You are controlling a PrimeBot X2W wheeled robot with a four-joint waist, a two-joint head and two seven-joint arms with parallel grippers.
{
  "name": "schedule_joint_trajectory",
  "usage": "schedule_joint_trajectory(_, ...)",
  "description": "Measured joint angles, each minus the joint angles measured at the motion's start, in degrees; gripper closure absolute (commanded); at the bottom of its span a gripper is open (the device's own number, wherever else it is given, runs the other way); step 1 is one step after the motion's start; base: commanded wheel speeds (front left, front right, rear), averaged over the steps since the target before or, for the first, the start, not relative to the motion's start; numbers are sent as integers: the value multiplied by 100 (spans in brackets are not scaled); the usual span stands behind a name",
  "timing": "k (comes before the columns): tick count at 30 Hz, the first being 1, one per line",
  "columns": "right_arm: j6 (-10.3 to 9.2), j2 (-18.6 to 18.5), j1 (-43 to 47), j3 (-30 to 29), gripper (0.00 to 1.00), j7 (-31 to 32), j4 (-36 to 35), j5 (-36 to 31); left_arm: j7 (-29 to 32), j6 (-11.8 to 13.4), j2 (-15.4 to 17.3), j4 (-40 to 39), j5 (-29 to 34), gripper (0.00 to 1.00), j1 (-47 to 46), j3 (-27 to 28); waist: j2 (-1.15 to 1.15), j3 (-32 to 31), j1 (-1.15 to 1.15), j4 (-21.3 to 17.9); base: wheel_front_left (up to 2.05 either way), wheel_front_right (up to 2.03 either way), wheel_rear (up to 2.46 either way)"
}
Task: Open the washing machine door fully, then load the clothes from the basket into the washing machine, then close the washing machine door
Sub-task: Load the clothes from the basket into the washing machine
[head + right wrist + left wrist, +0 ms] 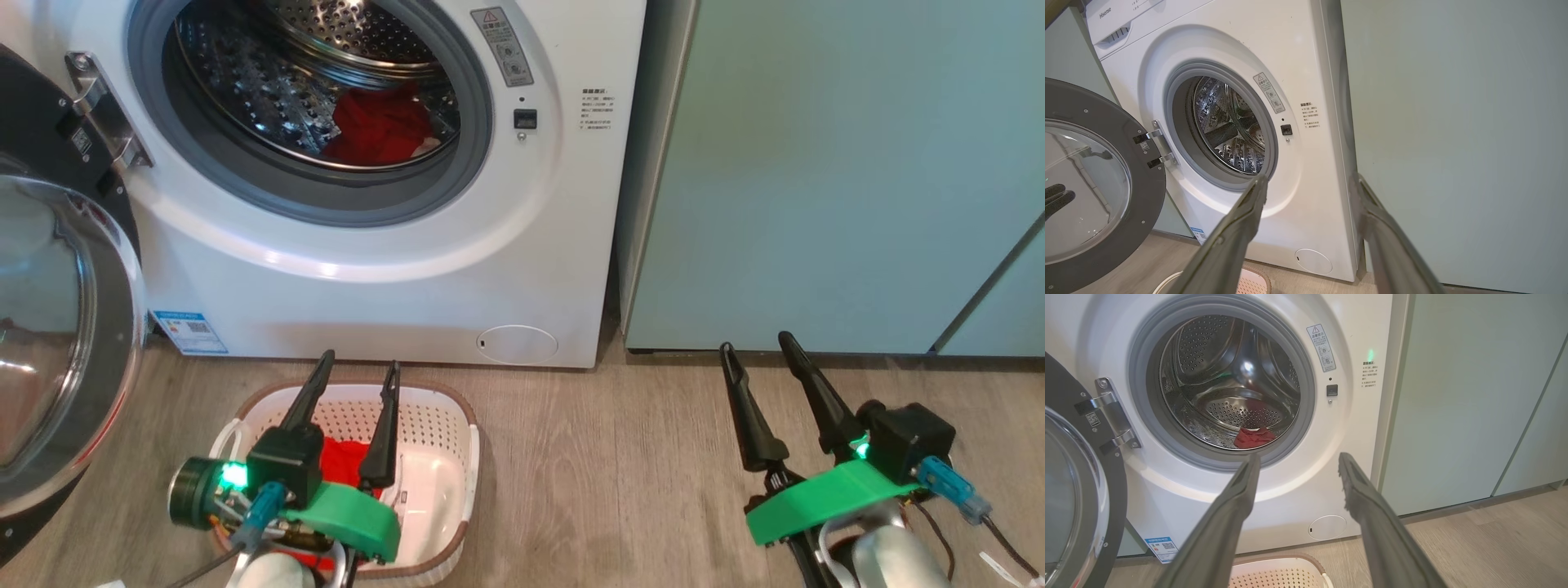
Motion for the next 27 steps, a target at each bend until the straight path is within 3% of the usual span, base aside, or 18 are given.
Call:
schedule_joint_trajectory(17, 0, 0, 0, 22, 0, 0, 0, 49, 0, 40, -4, 183, 51, 0, 0, -1, 0, 46, 0, 34, 0, 0, 0)
schedule_joint_trajectory(27, 0, 0, -11, 31, 0, 0, -31, 40, 0, 101, -10, 1055, 51, 0, -32, -29, 0, 410, 0, 32, 0, 0, 0)
